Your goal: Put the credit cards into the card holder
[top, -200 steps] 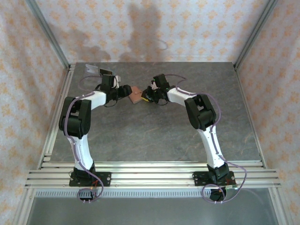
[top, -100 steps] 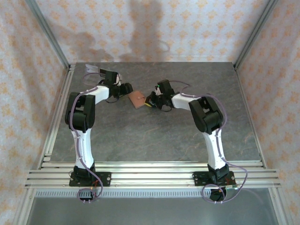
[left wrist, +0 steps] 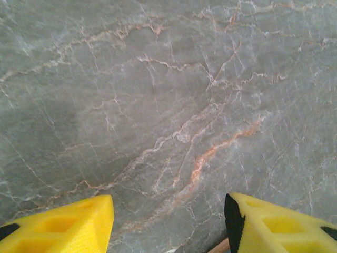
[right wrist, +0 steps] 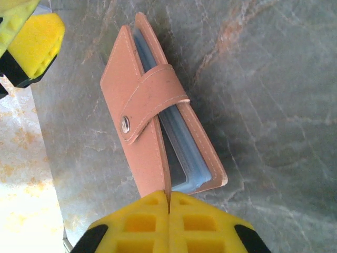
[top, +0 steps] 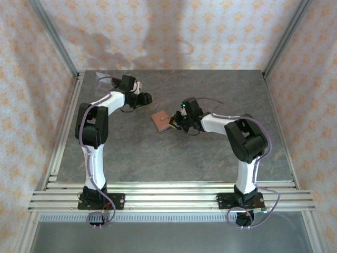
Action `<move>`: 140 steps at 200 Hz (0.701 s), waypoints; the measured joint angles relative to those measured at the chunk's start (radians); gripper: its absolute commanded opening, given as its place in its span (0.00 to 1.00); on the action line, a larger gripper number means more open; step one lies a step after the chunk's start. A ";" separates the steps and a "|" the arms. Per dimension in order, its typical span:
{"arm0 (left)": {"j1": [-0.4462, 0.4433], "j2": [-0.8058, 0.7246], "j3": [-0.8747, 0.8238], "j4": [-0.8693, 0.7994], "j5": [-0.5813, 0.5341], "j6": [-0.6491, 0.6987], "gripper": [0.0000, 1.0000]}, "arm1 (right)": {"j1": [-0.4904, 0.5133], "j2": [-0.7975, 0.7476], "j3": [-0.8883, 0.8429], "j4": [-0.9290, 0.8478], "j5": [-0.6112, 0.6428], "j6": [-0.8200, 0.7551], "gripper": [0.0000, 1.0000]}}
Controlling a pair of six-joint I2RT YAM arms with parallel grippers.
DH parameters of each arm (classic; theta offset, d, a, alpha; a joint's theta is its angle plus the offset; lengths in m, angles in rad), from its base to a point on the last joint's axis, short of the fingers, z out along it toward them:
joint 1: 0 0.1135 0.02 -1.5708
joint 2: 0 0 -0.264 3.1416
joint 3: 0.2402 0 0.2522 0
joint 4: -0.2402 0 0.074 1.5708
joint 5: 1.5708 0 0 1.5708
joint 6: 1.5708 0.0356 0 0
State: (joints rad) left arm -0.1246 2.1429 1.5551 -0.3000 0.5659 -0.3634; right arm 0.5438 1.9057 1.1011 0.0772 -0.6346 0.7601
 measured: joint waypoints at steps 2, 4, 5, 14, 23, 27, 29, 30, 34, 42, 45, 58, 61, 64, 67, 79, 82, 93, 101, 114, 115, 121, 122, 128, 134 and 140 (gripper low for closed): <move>0.000 0.000 0.000 0.000 0.003 0.000 0.59 | 0.003 -0.006 -0.006 0.000 0.008 0.002 0.00; 0.000 0.000 -0.002 0.000 0.004 0.000 0.59 | 0.006 -0.012 -0.013 0.000 0.012 0.004 0.00; 0.000 0.000 -0.002 0.000 0.005 0.000 0.59 | 0.006 -0.014 -0.016 0.000 0.012 0.005 0.00; 0.000 0.000 -0.012 0.004 0.021 -0.001 0.59 | 0.024 -0.048 -0.052 -0.002 0.033 0.010 0.00; 0.000 -0.001 -0.031 0.012 0.036 -0.001 0.59 | 0.043 -0.087 -0.092 -0.002 0.057 0.016 0.01; 0.000 -0.001 -0.041 0.014 0.042 -0.001 0.59 | 0.054 -0.108 -0.112 -0.005 0.065 0.019 0.00; 0.000 -0.001 -0.045 0.015 0.045 -0.001 0.59 | 0.058 -0.115 -0.119 -0.005 0.071 0.019 0.01; 0.000 -0.001 -0.049 0.017 0.047 -0.001 0.59 | 0.062 -0.122 -0.125 -0.006 0.076 0.020 0.01; 0.000 -0.001 -0.060 0.020 0.053 -0.002 0.59 | 0.071 -0.139 -0.141 -0.010 0.082 0.025 0.00; 0.000 -0.001 -0.082 0.027 0.058 -0.001 0.59 | 0.092 -0.177 -0.176 -0.013 0.103 0.031 0.00; 0.000 -0.004 -0.090 0.039 0.060 -0.002 0.59 | 0.100 -0.190 -0.189 -0.013 0.112 0.034 0.00; 0.002 -0.024 -0.106 0.051 0.070 -0.005 0.59 | 0.131 -0.245 -0.246 -0.016 0.142 0.052 0.01; 0.002 -0.028 -0.110 0.051 0.073 -0.005 0.59 | 0.137 -0.256 -0.258 -0.016 0.146 0.057 0.01; 0.002 -0.031 -0.113 0.051 0.076 -0.005 0.59 | 0.142 -0.264 -0.270 -0.015 0.151 0.063 0.01; 0.002 -0.034 -0.114 0.051 0.080 -0.005 0.59 | 0.147 -0.275 -0.284 -0.016 0.157 0.069 0.01; 0.000 -0.040 -0.117 0.050 0.085 -0.005 0.59 | 0.164 -0.306 -0.328 -0.016 0.180 0.093 0.16; -0.001 -0.041 -0.117 0.050 0.086 -0.005 0.59 | 0.167 -0.314 -0.341 -0.016 0.186 0.104 0.21; -0.004 -0.045 -0.118 0.050 0.086 -0.005 0.60 | 0.179 -0.343 -0.381 -0.018 0.211 0.117 0.30; -0.005 -0.050 -0.121 0.049 0.083 -0.005 0.60 | 0.185 -0.368 -0.407 -0.026 0.224 0.132 0.32; -0.006 -0.073 -0.136 0.039 0.074 -0.005 0.61 | 0.190 -0.409 -0.426 -0.062 0.240 0.130 0.33; -0.006 -0.075 -0.137 0.038 0.073 -0.005 0.61 | 0.191 -0.414 -0.427 -0.067 0.243 0.130 0.33; -0.006 -0.092 -0.145 0.029 0.065 -0.005 0.61 | 0.191 -0.434 -0.427 -0.090 0.249 0.126 0.34; -0.006 -0.094 -0.146 0.027 0.063 -0.005 0.61 | 0.191 -0.437 -0.427 -0.092 0.250 0.125 0.34; -0.006 -0.114 -0.157 0.016 0.050 -0.005 0.61 | 0.190 -0.463 -0.427 -0.114 0.257 0.116 0.36; -0.006 -0.135 -0.165 0.003 0.039 -0.004 0.62 | 0.191 -0.489 -0.427 -0.139 0.264 0.103 0.37; -0.006 -0.159 -0.173 -0.006 0.024 -0.004 0.62 | 0.191 -0.517 -0.427 -0.164 0.269 0.090 0.38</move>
State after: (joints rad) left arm -0.1310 1.9842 1.3823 -0.3058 0.5900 -0.3676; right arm 0.7345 1.3891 0.6739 -0.0872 -0.3656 0.8505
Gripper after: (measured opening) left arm 0.613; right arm 0.359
